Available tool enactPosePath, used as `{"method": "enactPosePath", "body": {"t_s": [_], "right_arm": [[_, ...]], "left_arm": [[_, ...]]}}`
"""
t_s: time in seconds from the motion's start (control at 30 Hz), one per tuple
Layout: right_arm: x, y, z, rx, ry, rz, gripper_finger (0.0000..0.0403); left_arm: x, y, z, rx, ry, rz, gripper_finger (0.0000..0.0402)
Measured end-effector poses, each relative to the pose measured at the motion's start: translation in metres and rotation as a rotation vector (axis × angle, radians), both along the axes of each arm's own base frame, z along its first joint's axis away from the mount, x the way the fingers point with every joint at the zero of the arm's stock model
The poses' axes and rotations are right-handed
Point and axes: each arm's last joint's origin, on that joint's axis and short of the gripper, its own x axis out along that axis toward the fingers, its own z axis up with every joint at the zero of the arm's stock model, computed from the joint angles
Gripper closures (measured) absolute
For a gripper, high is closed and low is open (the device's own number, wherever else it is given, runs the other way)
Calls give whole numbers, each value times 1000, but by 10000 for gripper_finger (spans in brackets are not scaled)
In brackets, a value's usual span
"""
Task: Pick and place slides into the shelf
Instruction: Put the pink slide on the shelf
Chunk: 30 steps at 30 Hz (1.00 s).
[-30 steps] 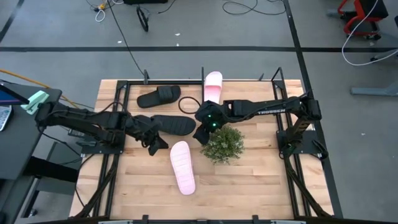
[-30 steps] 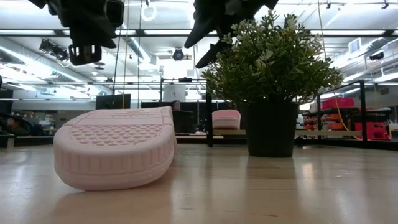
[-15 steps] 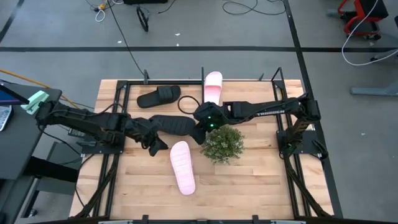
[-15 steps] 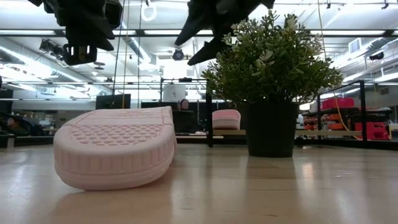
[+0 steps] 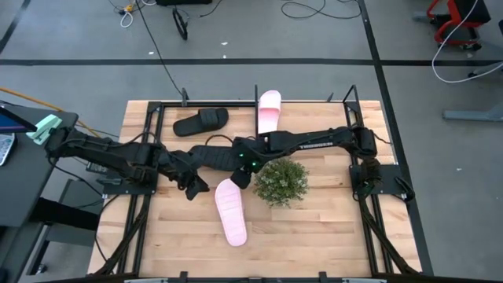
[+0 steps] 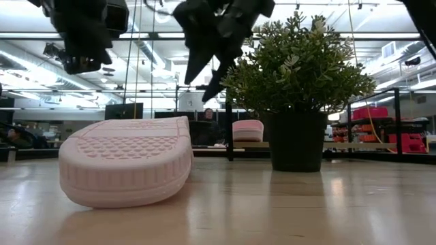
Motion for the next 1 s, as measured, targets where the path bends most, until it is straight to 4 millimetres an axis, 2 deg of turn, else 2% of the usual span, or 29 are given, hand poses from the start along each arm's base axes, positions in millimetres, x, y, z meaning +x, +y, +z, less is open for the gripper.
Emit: {"method": "enactPosePath", "body": {"t_s": [0.13,0.3,0.6,0.8,1.0], "right_arm": [[5,-4,-11,98,21,-1,159],[8,-5,-19,109,31,6,147],[14,-5,-28,176,20,31,99],[15,-7,-30,161,-4,24,76],[18,-8,-28,162,-35,18,75]], "left_arm": [[-4,-3,-3,14,43,-23,270],[-4,-6,-3,28,41,-51,262],[-5,-6,-4,42,41,-66,252],[-5,-6,-3,43,36,-67,260],[-4,-6,-3,43,34,-67,258]]}}
